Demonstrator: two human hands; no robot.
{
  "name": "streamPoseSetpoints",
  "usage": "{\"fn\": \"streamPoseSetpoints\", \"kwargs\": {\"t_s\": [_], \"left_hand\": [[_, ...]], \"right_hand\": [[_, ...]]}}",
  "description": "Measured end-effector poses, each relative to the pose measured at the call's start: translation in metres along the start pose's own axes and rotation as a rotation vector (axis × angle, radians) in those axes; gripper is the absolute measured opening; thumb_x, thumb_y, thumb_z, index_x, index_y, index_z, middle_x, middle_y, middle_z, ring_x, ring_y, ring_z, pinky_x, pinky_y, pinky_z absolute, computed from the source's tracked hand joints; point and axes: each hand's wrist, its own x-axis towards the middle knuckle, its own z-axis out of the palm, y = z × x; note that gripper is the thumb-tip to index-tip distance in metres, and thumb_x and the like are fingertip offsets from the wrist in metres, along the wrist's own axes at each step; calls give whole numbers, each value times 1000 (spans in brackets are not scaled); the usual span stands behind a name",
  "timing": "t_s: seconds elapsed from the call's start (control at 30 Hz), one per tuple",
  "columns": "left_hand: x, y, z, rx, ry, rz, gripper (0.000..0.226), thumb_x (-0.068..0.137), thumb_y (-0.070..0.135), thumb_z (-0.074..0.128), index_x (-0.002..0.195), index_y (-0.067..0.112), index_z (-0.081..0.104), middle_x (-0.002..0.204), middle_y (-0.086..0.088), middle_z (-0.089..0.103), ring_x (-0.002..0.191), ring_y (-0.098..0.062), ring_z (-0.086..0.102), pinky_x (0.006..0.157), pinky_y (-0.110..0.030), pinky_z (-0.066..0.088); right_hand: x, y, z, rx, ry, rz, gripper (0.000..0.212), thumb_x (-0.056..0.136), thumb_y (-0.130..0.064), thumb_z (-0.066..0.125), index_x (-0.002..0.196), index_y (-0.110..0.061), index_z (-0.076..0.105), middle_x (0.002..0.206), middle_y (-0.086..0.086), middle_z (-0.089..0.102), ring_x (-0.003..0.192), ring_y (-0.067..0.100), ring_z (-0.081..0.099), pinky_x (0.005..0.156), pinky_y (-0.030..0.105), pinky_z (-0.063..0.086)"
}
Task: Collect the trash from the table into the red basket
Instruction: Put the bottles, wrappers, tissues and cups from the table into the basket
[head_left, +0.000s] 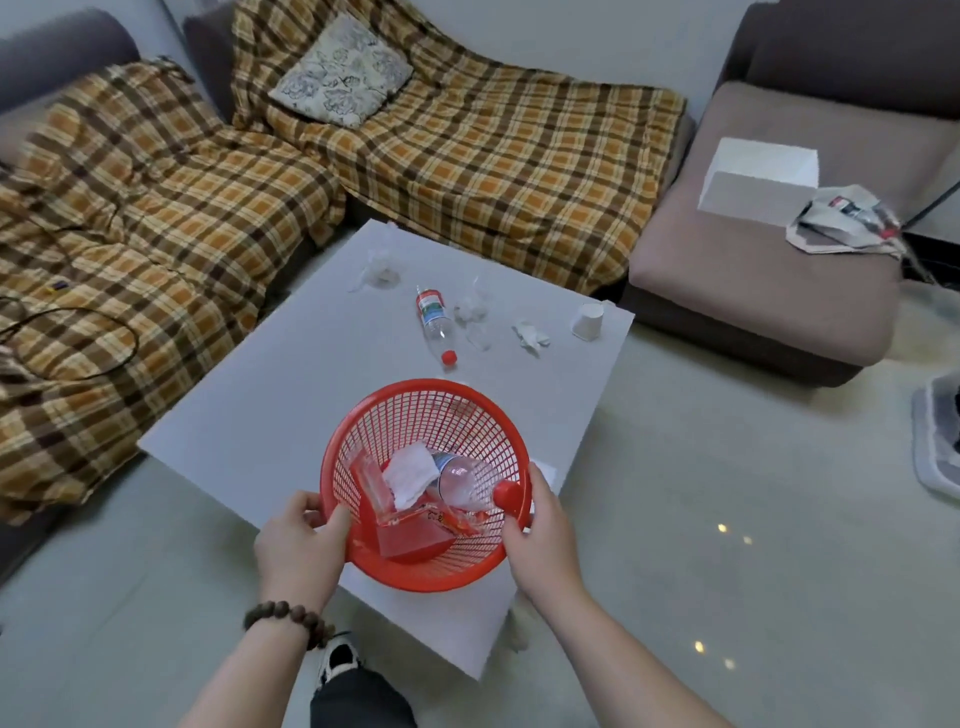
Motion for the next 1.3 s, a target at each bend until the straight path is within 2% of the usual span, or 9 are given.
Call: {"fn": "streamPoseSetpoints", "kwargs": {"t_s": [0.23, 0.37, 0.53, 0.7, 0.93, 1.03, 1.13, 1.23, 1.3], "left_hand": [[-80, 3, 29, -46, 143, -91, 7, 84, 14, 66, 77, 15, 65, 72, -8, 73, 48, -15, 70, 48, -24, 56], [-92, 3, 29, -89, 230, -151, 6, 81, 16, 67, 76, 17, 65, 74, -7, 74, 55, -23, 72, 62, -43, 61], [-95, -4, 35, -147, 314, -226, 5, 80, 19, 68, 76, 19, 65, 75, -8, 74, 65, -29, 73, 68, -49, 60], [-77, 0, 45, -208, 399, -282, 4, 79, 21, 68, 76, 19, 65, 77, -8, 74, 71, -31, 72, 72, -51, 59], [-17, 20, 68, -292, 535, -395, 8, 80, 21, 67, 73, 18, 64, 77, -7, 73, 69, -29, 72, 73, -47, 60], [7, 26, 72, -325, 573, -458, 8, 80, 19, 67, 73, 18, 63, 76, -7, 73, 70, -29, 72, 69, -41, 60], [24, 32, 72, -350, 612, -509, 13, 81, 19, 67, 70, 21, 61, 75, -4, 71, 70, -28, 72, 65, -35, 58], [31, 34, 71, -347, 654, -567, 14, 81, 19, 67, 68, 21, 61, 72, -1, 70, 69, -28, 71, 69, -42, 59], [32, 32, 71, -348, 681, -611, 11, 80, 21, 66, 70, 21, 62, 74, -3, 71, 70, -28, 71, 73, -46, 59]], "right_hand": [[-2, 11, -67, -59, -158, -81, 59, 84, -9, 48, 139, -30, 39, 125, -2, 57, 115, 15, 55, 100, 41, 48], [6, 8, -67, -74, -248, -102, 59, 86, -10, 47, 139, -35, 37, 122, -4, 58, 111, 12, 57, 96, 36, 52], [30, 3, -61, -117, -370, -137, 55, 90, -15, 48, 138, -38, 37, 116, -7, 59, 102, 8, 60, 83, 29, 57], [66, -8, -48, -139, -465, -192, 56, 90, -13, 48, 139, -36, 36, 117, -4, 60, 103, 12, 60, 85, 38, 58], [153, -43, -16, -218, -566, -302, 61, 87, -7, 45, 140, -36, 37, 113, -5, 57, 97, 7, 57, 82, 16, 50], [185, -60, -1, -248, -602, -335, 60, 87, -8, 47, 140, -33, 38, 110, -12, 54, 96, -1, 55, 73, -3, 40], [208, -72, 17, -280, -671, -328, 59, 88, -10, 47, 141, -31, 36, 121, -8, 54, 109, 10, 55, 87, 13, 47], [221, -75, 35, -286, -735, -339, 57, 87, -8, 46, 137, -34, 39, 116, -13, 54, 103, 5, 54, 77, 5, 43], [230, -72, 48, -287, -795, -327, 56, 86, -10, 48, 135, -36, 41, 117, -10, 58, 102, 6, 57, 83, 16, 51]]}}
